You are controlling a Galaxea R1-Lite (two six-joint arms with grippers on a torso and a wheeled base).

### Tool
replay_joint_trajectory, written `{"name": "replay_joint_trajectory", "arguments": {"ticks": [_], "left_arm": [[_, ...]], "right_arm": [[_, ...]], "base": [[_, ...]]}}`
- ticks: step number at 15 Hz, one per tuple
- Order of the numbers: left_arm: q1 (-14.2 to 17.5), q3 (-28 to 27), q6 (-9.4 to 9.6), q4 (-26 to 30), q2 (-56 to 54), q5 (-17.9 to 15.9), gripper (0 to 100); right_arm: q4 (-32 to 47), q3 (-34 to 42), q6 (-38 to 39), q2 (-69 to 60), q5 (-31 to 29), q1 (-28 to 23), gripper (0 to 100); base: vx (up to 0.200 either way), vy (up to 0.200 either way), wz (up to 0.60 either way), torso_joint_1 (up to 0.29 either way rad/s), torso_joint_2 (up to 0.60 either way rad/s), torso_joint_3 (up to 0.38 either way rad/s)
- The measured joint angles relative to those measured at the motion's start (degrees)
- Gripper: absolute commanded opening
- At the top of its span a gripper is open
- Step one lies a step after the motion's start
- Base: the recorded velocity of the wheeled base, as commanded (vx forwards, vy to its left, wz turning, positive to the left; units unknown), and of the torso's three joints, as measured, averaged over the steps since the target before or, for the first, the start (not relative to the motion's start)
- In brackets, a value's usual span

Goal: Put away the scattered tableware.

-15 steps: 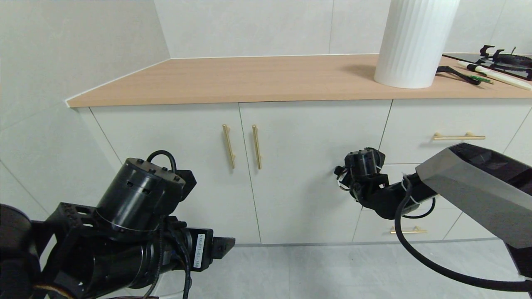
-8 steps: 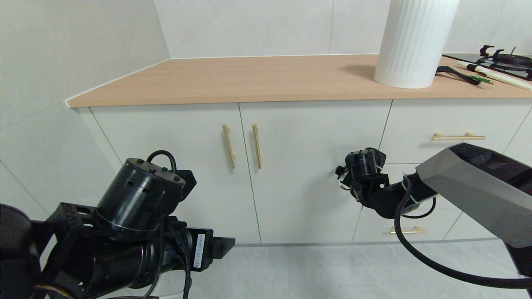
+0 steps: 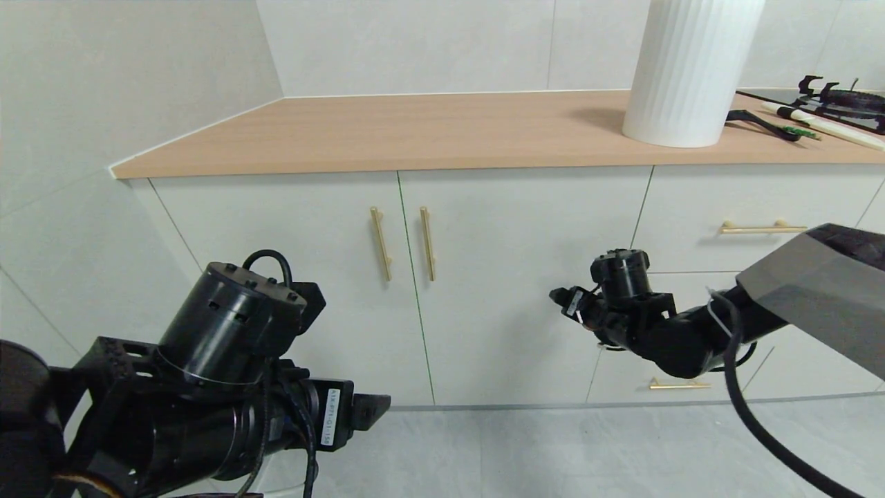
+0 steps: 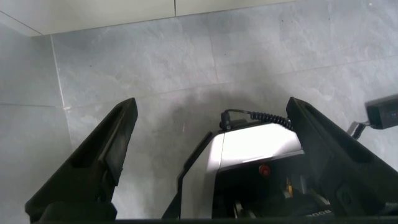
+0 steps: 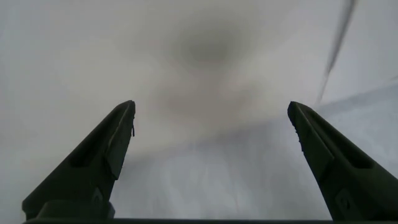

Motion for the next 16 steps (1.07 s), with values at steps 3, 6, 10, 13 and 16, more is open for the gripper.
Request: {"name": "replay_joint_trajectory", "arguments": {"ticks": [3,6,10,13,16], "left_arm": [[0.0,0.0,0.05,0.0,-1.2,0.5,100],[0.2,0.0,0.11,-0.2,-5.4,2.5,100],[2.0,1.2,2.08,-0.4,-15.2,7.0,100],[5.2,5.0,7.25,-0.4,-26.8,9.0,100],[11.2,9.0,13.28,-0.3,-40.7,9.5,100]], "right_arm": [[0.2,9.1,-6.7,-8.3,5.7,0.2,100],[0.3,16.1,-12.9,-18.6,5.1,0.4,100],[0.3,26.6,-20.3,-36.5,2.3,-0.5,100],[0.3,35.3,-24.9,-52.9,-1.0,-1.3,100],[1.4,41.9,-30.5,-69.4,-2.8,-4.6,100]], "base": [[0.000,0.000,0.00,0.000,0.00,0.000],[0.000,0.000,0.00,0.000,0.00,0.000],[0.000,0.000,0.00,0.000,0.00,0.000],[0.000,0.000,0.00,0.000,0.00,0.000],[0.000,0.000,0.00,0.000,0.00,0.000]]}}
